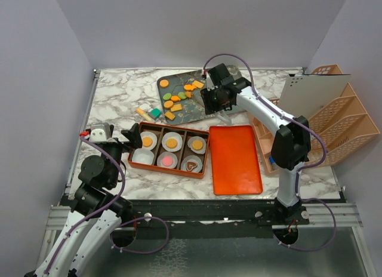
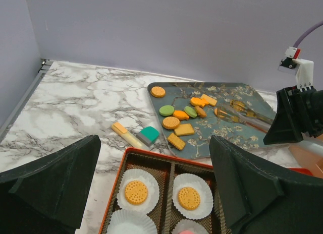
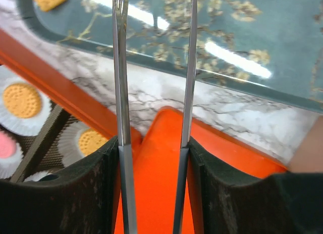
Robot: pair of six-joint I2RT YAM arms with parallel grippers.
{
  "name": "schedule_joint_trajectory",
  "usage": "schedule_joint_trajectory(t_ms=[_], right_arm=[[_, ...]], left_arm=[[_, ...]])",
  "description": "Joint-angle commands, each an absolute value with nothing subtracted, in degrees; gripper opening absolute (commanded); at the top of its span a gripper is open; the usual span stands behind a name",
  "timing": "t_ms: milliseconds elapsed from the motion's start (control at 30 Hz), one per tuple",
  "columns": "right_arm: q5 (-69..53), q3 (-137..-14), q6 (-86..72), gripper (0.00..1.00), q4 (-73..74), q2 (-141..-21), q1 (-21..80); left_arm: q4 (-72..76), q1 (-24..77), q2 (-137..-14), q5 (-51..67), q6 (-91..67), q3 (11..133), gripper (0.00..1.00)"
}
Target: Pack the cookies
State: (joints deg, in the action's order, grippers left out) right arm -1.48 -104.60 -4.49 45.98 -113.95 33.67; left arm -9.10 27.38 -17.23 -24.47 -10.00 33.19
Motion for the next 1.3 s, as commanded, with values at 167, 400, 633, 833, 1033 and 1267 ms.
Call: schedule_joint_trajectory(t_ms=[167, 400, 633, 833, 1033, 1267], right_arm=[[2.4, -105.5, -6.2, 0.51, 44.0, -115.6, 24.3], [2.0, -111.6, -6.2, 0.55, 44.9, -121.4, 19.1], [0.8, -120.6, -5.8, 0.57, 47.3, -127.9, 16.5], [-0.3, -125.5, -5.7, 0.60, 48.9, -131.6, 15.6], [-3.4, -125.5, -5.4, 0.61, 49.2, -133.4, 15.5], [-3.3, -123.8, -5.1, 0.60, 48.8, -134.0, 15.5]], left_arm=[[-8.1, 27.2, -17.5, -24.0, -9.5, 32.5, 0.99], [-8.0, 27.2, -17.8, -24.0, -9.5, 32.4, 0.99], [-7.8, 27.2, -18.3, -23.8, -9.3, 32.4, 0.99], [-7.6, 27.2, -18.4, -23.8, -9.3, 32.3, 0.99], [-7.6, 27.1, -18.4, -23.7, -9.2, 32.3, 0.99], [-7.5, 27.2, -18.3, -23.6, -9.2, 32.3, 0.99]])
